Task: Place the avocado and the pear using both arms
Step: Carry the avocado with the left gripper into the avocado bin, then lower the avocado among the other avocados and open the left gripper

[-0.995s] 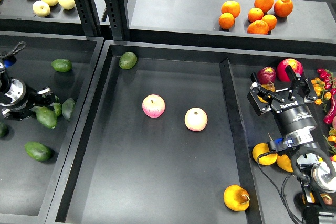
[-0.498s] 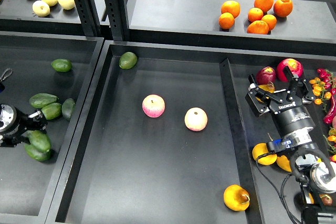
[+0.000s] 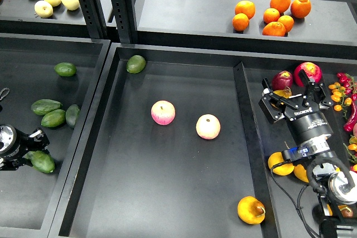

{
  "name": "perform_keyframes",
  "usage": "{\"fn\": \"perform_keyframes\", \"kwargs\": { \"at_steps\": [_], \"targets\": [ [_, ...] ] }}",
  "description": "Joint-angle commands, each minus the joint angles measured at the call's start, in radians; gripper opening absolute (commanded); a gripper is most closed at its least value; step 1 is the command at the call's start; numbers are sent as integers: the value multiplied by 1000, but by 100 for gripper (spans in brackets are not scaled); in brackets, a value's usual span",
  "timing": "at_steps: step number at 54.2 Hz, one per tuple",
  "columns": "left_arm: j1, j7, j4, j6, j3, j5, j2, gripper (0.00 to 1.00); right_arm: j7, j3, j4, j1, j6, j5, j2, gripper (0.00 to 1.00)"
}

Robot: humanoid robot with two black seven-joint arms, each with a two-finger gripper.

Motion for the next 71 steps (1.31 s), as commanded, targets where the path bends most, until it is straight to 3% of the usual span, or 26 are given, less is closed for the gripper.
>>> {"fn": "perform_keyframes", "kwargs": {
  "at_steps": [1,17,22,60,66,71],
  "targets": [
    [17,0,3,0,-14,5,0,37,0,-1,0,3,0,0,0,100],
    [25,0,3,0,-17,11,-6,50,0,-4,1,4,-2,0,0,100],
    [31,0,5,0,-37,33,-16,59,0,-12,1,4,-2,0,0,100],
    [42,0,22,0,-52,48,-31,74,0,-13,3,6,-2,-2,0,100],
    [32,0,19,0,-92,45,-31,80,0,-13,3,6,0,-2,0,100],
    [28,0,14,0,-159,43,-25,92,0,-13,3,6,0,-2,0,100]
  ]
}}
